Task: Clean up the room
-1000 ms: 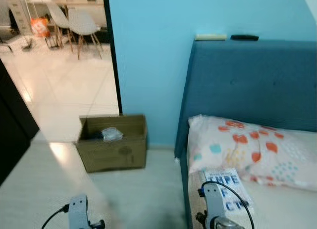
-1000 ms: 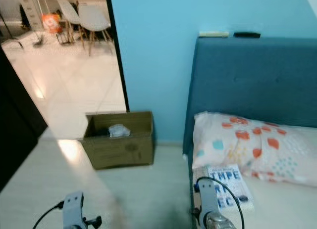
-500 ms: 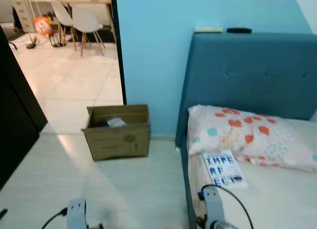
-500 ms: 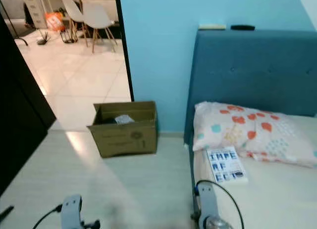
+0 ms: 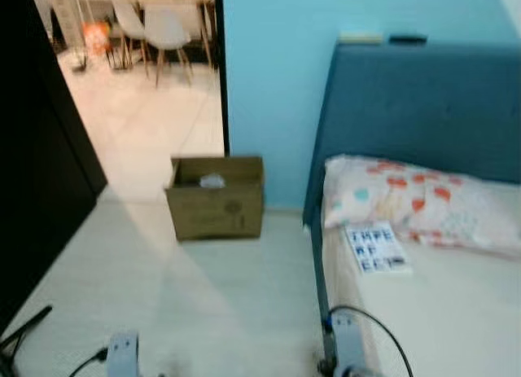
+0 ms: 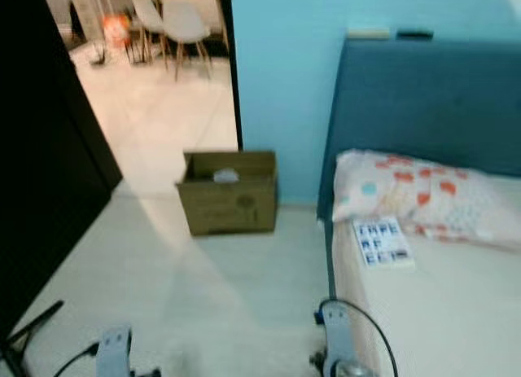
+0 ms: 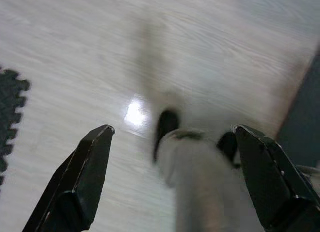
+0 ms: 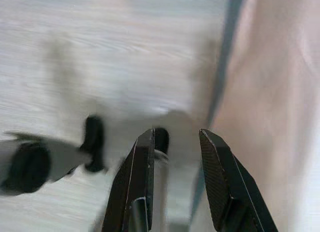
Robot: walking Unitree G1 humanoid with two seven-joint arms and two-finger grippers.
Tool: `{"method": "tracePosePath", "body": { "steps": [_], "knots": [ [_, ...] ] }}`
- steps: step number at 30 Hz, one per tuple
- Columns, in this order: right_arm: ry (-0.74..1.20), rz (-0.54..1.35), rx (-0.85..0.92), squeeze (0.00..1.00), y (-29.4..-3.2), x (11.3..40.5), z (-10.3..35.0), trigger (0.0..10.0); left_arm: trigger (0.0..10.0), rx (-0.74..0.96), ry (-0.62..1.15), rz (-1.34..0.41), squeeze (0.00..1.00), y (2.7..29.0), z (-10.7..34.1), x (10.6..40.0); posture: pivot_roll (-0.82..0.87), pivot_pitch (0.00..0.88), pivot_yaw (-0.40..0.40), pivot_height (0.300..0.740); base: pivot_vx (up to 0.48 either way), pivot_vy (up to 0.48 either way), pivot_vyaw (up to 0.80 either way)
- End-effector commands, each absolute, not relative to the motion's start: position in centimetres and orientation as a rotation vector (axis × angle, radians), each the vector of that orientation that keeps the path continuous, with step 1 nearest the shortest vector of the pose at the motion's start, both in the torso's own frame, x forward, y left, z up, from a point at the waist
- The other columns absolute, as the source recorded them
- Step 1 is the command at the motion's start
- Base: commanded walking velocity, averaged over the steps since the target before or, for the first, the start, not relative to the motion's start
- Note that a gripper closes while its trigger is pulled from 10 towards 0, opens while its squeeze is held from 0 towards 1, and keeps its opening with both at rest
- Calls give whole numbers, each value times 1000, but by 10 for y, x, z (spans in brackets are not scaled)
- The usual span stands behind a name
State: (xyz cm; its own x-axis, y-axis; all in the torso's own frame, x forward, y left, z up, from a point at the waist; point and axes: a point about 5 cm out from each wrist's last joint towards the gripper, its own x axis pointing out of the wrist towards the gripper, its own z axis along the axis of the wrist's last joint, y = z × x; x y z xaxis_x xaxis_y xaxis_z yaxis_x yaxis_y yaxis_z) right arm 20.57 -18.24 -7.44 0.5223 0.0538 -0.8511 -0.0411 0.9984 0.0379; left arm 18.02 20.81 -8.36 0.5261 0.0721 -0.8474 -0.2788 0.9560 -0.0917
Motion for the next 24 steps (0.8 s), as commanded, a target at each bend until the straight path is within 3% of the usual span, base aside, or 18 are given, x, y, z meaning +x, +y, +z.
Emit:
{"method": "tracePosePath", "body": {
  "steps": [1, 10, 24],
  "knots": [
    [1023, 64, 20, 0, -178, 205, -75, 10000, 10000, -217, 1005, 208, 0, 209, -84, 179, 62, 0, -39, 740, -334, 0, 0],
    [1028, 61, 29, 0, -177, 203, -77, 10000, 10000, -215, 1001, 213, 0, 211, -84, 179, 64, 0, -35, 740, -37, 0, 0],
    [1028, 65, 37, 0, -174, 203, -77, 10000, 10000, -207, 998, 225, 0, 216, -82, 180, 77, 0, -32, 740, 0, 426, 0]
  ]
}}
